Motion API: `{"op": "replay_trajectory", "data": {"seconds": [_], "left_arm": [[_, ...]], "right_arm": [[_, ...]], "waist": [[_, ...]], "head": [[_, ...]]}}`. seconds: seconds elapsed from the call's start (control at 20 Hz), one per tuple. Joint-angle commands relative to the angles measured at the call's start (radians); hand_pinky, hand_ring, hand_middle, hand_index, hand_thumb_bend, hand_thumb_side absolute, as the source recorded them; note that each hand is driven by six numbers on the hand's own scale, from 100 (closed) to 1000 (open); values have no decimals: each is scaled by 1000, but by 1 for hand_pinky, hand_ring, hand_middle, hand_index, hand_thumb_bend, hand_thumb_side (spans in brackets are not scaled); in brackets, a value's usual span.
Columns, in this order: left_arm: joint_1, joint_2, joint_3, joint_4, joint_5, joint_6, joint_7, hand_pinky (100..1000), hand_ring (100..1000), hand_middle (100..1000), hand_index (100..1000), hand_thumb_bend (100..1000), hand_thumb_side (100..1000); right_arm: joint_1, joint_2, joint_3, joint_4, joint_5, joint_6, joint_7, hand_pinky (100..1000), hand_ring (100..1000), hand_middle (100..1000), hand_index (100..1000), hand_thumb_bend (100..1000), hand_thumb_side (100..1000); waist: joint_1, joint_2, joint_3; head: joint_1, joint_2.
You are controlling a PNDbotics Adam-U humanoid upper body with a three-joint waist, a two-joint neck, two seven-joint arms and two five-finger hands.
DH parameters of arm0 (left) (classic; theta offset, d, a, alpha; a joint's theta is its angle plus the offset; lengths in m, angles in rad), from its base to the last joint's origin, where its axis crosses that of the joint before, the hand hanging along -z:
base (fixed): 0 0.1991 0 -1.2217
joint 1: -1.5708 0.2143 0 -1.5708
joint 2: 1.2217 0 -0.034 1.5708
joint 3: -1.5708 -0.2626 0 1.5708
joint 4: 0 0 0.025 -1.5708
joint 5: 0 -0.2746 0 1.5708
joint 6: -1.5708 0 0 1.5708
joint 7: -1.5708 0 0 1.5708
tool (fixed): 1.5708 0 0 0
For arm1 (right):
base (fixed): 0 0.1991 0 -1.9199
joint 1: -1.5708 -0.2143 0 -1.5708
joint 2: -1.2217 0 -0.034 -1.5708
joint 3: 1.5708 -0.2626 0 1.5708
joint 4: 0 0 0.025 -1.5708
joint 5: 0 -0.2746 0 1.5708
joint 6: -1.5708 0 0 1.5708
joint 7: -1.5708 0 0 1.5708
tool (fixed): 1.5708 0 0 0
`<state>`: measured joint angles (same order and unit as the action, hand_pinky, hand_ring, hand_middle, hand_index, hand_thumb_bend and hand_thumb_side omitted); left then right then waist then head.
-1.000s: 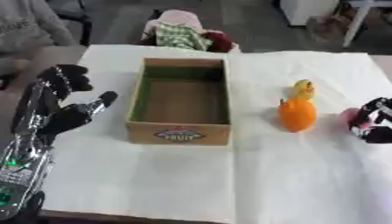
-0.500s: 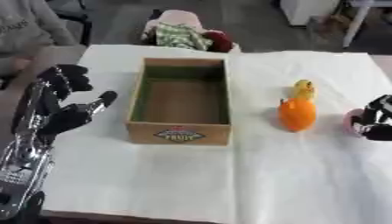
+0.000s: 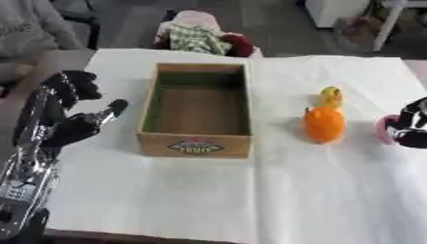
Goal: Pick up objects on the table and place them in the box.
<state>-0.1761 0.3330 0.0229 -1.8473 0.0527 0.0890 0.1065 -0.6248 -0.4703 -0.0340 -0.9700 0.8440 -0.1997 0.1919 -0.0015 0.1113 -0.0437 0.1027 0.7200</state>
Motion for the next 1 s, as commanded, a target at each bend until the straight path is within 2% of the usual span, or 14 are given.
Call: {"op": "replay_trajectory", "data": {"seconds": [0.05, 0.15, 0.25, 0.45, 0.75, 0.9, 1.0], "left_arm": [[-10, 11, 3, -17, 1, 1, 0, 695, 538, 491, 635, 705, 100], [-9, 11, 3, -16, 1, 1, 0, 695, 538, 491, 635, 705, 100], [-10, 12, 3, -16, 1, 1, 0, 695, 538, 491, 635, 705, 100], [-10, 12, 3, -16, 1, 1, 0, 695, 538, 492, 635, 705, 100], [-9, 12, 3, -16, 1, 1, 0, 695, 538, 492, 635, 704, 100], [-9, 12, 3, -16, 1, 1, 0, 695, 538, 492, 635, 705, 100], [-8, 12, 3, -15, 1, 1, 0, 695, 538, 492, 635, 704, 100]], "right_arm": [[-16, -25, 7, -5, 21, -30, 39, 650, 926, 726, 779, 100, 361], [-14, -26, 11, 2, 43, -54, 72, 672, 965, 794, 837, 160, 373], [-14, -27, 7, 3, 61, -70, 106, 683, 985, 819, 858, 195, 375], [-14, -26, 2, -4, 80, -93, 159, 709, 1000, 859, 883, 250, 380], [-13, -26, 0, -14, 110, -112, 179, 724, 1000, 881, 896, 283, 401], [-16, -26, -2, -21, 133, -100, 155, 708, 1000, 859, 887, 226, 413], [-19, -25, -7, -34, 147, -81, 125, 688, 977, 836, 875, 121, 391]], "waist": [[0, -11, 0], [0, -11, 0], [0, -11, 0], [0, -12, -1], [0, -11, -2], [1, -11, -2], [1, -11, -2]], "head": [[-2, -4], [-2, -4], [-2, -3], [-2, -4], [-1, -4], [-1, -3], [-1, -3]]}}
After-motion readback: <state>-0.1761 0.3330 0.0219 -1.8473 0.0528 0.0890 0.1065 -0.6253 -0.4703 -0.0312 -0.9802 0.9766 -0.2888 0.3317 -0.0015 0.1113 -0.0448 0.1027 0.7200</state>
